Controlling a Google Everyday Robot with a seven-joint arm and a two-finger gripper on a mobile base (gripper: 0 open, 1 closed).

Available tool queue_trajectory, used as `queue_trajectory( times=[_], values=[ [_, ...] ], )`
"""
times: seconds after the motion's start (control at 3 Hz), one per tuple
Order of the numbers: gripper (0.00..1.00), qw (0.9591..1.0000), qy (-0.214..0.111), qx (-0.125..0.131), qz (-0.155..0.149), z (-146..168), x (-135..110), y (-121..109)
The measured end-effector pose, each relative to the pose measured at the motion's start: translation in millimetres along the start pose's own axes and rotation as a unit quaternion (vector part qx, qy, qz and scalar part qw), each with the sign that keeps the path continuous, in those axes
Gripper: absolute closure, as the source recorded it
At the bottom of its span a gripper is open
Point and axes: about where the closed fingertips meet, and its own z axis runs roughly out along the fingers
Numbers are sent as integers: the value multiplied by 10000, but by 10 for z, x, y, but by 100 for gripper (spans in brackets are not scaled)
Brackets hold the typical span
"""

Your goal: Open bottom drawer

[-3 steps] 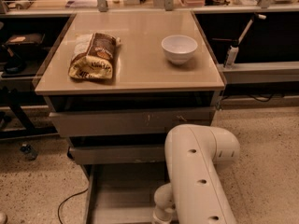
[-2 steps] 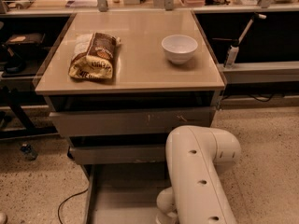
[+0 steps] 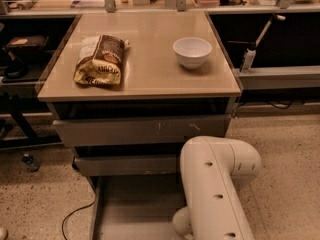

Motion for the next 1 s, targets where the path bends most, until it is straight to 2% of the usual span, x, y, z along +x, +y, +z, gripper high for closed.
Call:
queue_trajectory(
  times=[0.33,1.0],
  values=[
    [0,9995,98,-51,301,50,324,134],
    [0,9991,104,-68,396,29,326,141]
  ],
)
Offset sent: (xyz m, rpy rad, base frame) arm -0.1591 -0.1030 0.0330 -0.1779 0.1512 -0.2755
